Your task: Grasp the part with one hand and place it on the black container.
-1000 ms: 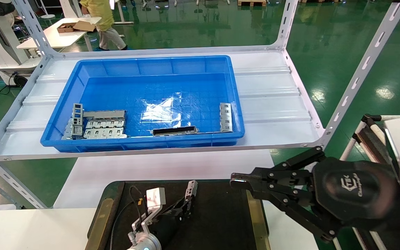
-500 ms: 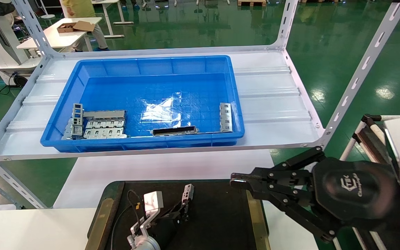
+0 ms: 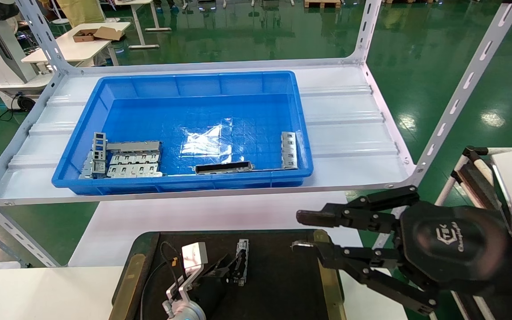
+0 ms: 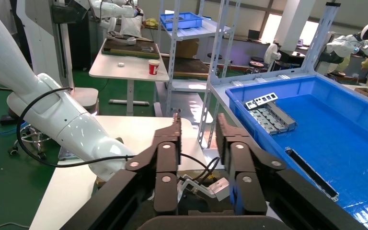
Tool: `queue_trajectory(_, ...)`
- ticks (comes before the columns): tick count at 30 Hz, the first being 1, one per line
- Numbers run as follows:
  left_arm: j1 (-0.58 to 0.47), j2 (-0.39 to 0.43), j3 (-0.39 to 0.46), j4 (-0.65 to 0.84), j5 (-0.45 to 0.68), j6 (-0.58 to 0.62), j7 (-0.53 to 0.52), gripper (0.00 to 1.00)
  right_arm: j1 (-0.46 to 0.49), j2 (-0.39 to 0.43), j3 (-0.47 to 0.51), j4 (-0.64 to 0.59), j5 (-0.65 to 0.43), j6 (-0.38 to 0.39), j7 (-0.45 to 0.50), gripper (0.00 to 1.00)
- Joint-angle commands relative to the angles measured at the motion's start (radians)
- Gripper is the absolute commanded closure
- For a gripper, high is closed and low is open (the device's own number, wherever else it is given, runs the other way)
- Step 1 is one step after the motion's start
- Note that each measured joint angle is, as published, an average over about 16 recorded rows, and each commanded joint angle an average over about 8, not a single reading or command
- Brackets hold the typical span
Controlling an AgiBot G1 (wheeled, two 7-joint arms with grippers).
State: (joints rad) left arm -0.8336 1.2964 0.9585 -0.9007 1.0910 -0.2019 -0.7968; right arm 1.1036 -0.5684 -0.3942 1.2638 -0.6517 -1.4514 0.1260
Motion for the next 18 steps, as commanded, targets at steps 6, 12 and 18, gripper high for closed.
queue_trajectory(6,-0.002,-0.037,0.045,-0.076,-0.064,-0.069,0.076,0.0,0.0,0.0,0.0,0.0,0.0,0.0,0.0,0.0)
queue_trajectory(12,-0.009,-0.116,0.087,-0.203,-0.102,-0.107,0.166,0.0,0.0,0.0,0.0,0.0,0.0,0.0,0.0,0.0)
queue_trajectory(18,-0.031,-0.238,0.148,-0.34,-0.138,-0.069,0.249,0.0,0.0,0.0,0.0,0.0,0.0,0.0,0.0,0.0)
